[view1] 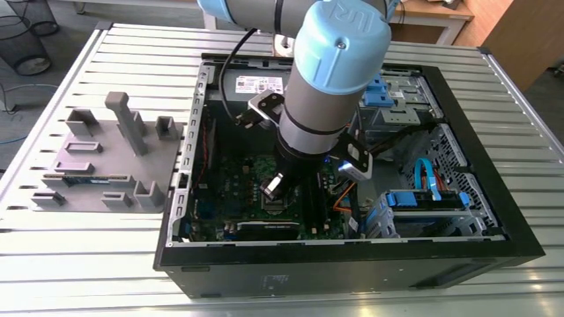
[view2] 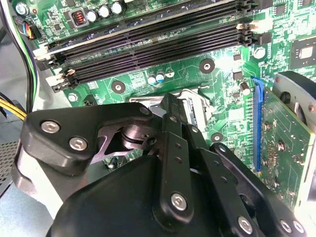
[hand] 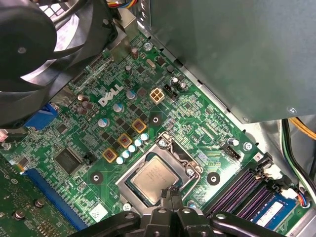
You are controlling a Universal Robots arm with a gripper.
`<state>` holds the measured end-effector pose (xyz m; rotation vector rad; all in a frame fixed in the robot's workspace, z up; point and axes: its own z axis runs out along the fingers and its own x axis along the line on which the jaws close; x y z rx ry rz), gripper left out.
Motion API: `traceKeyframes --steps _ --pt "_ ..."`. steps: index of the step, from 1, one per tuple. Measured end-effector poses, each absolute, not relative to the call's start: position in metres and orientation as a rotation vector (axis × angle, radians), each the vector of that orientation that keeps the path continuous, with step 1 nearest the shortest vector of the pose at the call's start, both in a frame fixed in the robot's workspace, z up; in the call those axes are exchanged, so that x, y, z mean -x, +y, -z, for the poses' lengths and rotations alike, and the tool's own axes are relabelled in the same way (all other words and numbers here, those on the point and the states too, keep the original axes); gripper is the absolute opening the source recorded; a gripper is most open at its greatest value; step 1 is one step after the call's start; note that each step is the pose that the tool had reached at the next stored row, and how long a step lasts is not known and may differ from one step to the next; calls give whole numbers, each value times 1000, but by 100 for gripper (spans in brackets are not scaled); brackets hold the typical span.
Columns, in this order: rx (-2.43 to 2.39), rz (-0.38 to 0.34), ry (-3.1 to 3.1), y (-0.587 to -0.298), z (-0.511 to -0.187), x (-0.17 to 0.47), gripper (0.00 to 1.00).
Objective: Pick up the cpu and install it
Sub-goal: 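Install the first cpu locking lever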
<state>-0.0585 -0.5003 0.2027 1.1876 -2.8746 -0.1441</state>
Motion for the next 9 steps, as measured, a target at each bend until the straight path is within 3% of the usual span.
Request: traceKeyframes --steps 9 --pt "-1188 156 -2876 -502 -201 56 11"
